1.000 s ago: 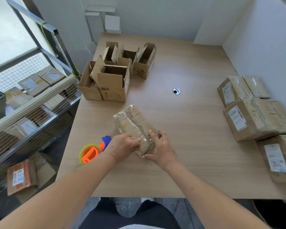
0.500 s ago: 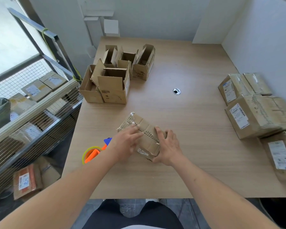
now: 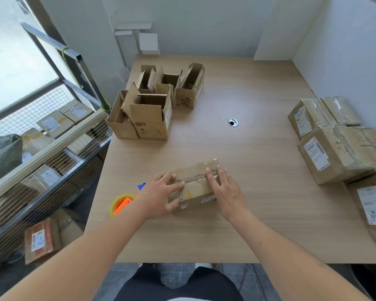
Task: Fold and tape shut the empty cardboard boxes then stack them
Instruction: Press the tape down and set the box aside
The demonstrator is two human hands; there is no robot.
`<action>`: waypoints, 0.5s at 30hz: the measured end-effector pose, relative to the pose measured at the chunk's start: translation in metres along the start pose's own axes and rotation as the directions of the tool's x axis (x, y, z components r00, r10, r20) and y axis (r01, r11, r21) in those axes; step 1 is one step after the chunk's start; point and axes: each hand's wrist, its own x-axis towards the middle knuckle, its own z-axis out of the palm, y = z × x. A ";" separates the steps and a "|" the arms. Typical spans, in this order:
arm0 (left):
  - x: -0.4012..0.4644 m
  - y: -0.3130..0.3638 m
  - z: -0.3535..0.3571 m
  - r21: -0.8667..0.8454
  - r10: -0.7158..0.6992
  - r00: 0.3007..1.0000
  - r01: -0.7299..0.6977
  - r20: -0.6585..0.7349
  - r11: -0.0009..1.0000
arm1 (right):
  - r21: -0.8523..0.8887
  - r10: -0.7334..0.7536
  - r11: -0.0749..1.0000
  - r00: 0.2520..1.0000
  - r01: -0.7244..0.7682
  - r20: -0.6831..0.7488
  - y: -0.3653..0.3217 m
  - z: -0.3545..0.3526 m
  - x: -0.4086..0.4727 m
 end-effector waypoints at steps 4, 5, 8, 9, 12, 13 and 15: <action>-0.005 -0.006 -0.003 -0.010 0.025 1.000 -0.025 -0.011 1.000 | -0.047 -0.009 0.999 0.994 0.015 0.108 0.001 0.016 0.001; -0.005 -0.008 -0.003 -0.031 0.038 0.999 -0.038 -0.010 0.999 | -0.040 0.001 0.999 0.993 0.004 0.121 0.001 0.017 0.003; -0.003 -0.012 0.000 -0.094 0.044 0.999 -0.041 0.026 0.995 | -0.017 0.009 1.000 0.989 -0.006 0.149 0.000 0.016 0.007; -0.002 -0.012 0.001 -0.093 0.035 0.999 -0.031 0.037 0.995 | -0.007 0.012 1.000 0.988 -0.011 0.151 -0.001 0.015 0.007; -0.003 -0.011 0.003 -0.079 0.010 0.999 -0.007 0.032 0.997 | 0.079 -0.007 0.997 0.998 0.001 0.065 -0.004 0.010 0.002; -0.004 -0.010 0.004 -0.073 0.004 1.000 -0.003 0.008 0.997 | 0.117 -0.040 0.992 0.999 0.039 0.003 -0.006 0.010 0.000; -0.007 -0.002 0.008 -0.037 -0.030 0.998 0.027 -0.062 0.999 | 0.180 -0.137 0.972 0.986 0.153 -0.096 -0.010 0.015 -0.004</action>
